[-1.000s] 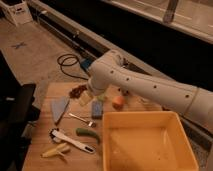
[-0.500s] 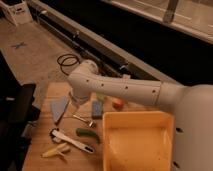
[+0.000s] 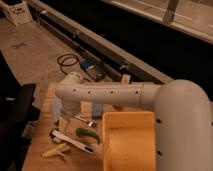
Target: Wipe table surface with brush
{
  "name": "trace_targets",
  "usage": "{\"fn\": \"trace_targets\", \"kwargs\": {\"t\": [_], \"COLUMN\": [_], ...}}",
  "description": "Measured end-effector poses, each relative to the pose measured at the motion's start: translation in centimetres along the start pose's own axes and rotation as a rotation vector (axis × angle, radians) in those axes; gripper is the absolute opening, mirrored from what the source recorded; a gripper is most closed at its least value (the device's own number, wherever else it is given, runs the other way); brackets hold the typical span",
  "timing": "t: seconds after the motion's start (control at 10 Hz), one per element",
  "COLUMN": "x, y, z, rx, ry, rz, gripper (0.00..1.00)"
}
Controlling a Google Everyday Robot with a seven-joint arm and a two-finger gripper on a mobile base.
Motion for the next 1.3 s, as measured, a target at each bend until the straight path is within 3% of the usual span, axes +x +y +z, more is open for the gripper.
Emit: {"fn": "trace_targets", "kwargs": {"t": [0.5, 0.9, 1.3], "x": [-0.1, 2.3, 2.3], "y": [0.2, -2.0, -4.0], "z": [0.1, 3.4, 6.1], "rx": [-0.005, -0.026, -0.018], "ry": [-0.006, -0.041, -0.088], "rz": [0.001, -0.025, -0.043], "gripper": [0.80, 0.80, 0.80]}}
